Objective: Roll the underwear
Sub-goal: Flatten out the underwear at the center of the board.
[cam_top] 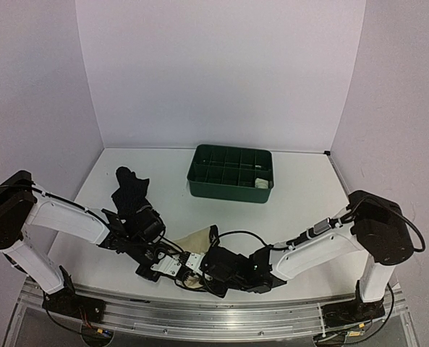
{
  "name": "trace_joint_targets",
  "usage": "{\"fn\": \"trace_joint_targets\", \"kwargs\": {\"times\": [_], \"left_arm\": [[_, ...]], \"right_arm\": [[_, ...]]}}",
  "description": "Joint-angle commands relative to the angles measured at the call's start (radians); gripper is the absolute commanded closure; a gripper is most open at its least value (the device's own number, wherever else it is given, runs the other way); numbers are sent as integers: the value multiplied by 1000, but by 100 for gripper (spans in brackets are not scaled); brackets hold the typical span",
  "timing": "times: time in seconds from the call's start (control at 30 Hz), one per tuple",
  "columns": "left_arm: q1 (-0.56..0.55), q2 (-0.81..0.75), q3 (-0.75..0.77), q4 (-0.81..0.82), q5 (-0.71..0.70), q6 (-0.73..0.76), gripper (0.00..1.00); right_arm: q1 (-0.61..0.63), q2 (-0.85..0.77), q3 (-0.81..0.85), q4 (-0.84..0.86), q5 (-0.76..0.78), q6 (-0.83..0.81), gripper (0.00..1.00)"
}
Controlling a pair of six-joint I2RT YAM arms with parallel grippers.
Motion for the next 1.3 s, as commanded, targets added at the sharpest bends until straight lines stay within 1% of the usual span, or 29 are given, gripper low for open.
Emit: {"fn": "trace_joint_targets", "kwargs": {"times": [0.0, 0.03, 0.07, 0.13, 0.27, 0.37, 0.47, 0.53, 0.6, 0.67, 0.8, 0.87, 0.93, 1.07, 1.17, 1.27], "left_arm": [[-3, -22, 31, -35, 5, -20, 100], [-3, -23, 31, -38, 5, -24, 100], [-3, -24, 33, -42, 5, -28, 100], [-1, -29, 43, -55, 5, -47, 100], [42, -45, 108, -127, 40, -94, 100], [108, -55, 194, -214, 99, -119, 100], [171, -67, 296, -324, 167, -127, 100], [192, -87, 345, -387, 207, -129, 100], [197, -117, 385, -441, 246, -140, 100], [201, -146, 423, -460, 274, -187, 100], [243, -158, 512, -457, 315, -306, 100], [279, -138, 557, -444, 319, -341, 100], [306, -113, 607, -433, 308, -345, 100], [342, -59, 695, -402, 246, -298, 100], [385, -8, 800, -387, 206, -257, 100], [410, 14, 870, -372, 171, -221, 100]], "right_arm": [[-4, 3, 18, -51, 24, 5, 86], [-4, 3, 25, -57, 48, 9, 92], [-5, -1, 33, -65, 66, 18, 97], [-15, -19, 50, -77, 94, 47, 100], [-82, -116, 72, -121, 102, 223, 100], [-162, -207, 92, -147, 51, 449, 100], [-221, -289, 129, -195, 55, 616, 100], [-233, -322, 177, -263, 75, 674, 100], [-234, -342, 243, -370, 94, 719, 100], [-234, -363, 285, -454, 107, 784, 100], [-235, -409, 292, -483, 166, 886, 100], [-248, -405, 317, -482, 198, 898, 100], [-275, -378, 369, -480, 205, 887, 100], [-347, -284, 490, -447, 155, 830, 100], [-393, -217, 616, -436, 123, 766, 100], [-403, -199, 663, -428, 95, 742, 100]]}}
